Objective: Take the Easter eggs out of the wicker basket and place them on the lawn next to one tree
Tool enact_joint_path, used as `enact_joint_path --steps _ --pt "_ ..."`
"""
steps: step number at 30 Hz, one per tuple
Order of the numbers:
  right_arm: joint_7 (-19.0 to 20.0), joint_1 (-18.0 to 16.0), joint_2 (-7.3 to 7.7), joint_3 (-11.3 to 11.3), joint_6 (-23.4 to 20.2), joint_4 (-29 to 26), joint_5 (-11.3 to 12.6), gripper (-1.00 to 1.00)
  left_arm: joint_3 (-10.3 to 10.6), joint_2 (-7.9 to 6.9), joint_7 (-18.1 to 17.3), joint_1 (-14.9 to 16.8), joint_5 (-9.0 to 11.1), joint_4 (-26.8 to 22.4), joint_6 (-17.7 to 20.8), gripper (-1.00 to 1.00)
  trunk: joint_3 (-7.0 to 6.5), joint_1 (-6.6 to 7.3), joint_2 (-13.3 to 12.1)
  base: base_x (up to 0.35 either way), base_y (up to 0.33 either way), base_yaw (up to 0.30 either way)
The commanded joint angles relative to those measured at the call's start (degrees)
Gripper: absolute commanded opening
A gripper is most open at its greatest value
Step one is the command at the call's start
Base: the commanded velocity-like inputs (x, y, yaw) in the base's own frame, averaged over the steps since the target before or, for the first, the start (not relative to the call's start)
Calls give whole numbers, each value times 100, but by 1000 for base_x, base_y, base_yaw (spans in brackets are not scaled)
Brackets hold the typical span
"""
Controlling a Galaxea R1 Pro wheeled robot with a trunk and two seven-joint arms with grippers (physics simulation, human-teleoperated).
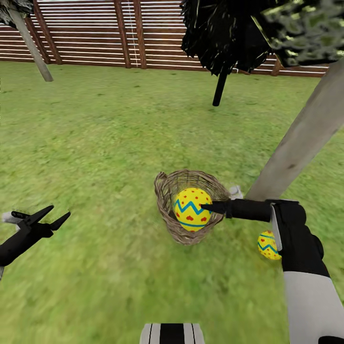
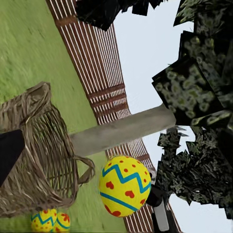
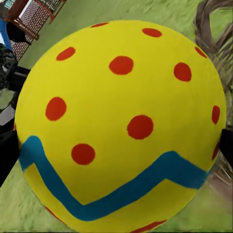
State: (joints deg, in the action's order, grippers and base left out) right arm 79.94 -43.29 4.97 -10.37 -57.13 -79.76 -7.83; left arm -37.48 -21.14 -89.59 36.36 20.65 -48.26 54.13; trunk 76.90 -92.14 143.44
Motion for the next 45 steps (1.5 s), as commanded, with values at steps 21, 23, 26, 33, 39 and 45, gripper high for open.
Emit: enact_joint_path --steps 21,23,26,33,39,45 --pt "315 196 938 -19 -41 109 -134 -100 341 429 -41 2 -9 -201 48 100 -100 5 2 -138 -5 -142" --pt "300 216 1169 -24 -30 266 -141 -100 352 521 -41 2 -16 -282 45 100 -114 5 2 0 0 -221" --pt "278 223 1440 -33 -14 436 -144 -100 527 585 -41 3 -16 -316 45 100 -135 5 2 0 0 -223" --pt "-354 224 1663 -417 39 1198 -165 -100 1458 1221 -41 2 0 -1329 66 100 -173 5 2 0 0 -245" --pt "-1401 224 1646 -490 217 1288 -689 -100 2159 1685 -41 3 0 -1652 55 100 -180 5 2 93 -120 -286" --pt "-2367 224 1613 -492 323 1287 -719 -100 2258 1929 -41 2 0 -1765 61 100 -180 5 2 189 -280 -293"
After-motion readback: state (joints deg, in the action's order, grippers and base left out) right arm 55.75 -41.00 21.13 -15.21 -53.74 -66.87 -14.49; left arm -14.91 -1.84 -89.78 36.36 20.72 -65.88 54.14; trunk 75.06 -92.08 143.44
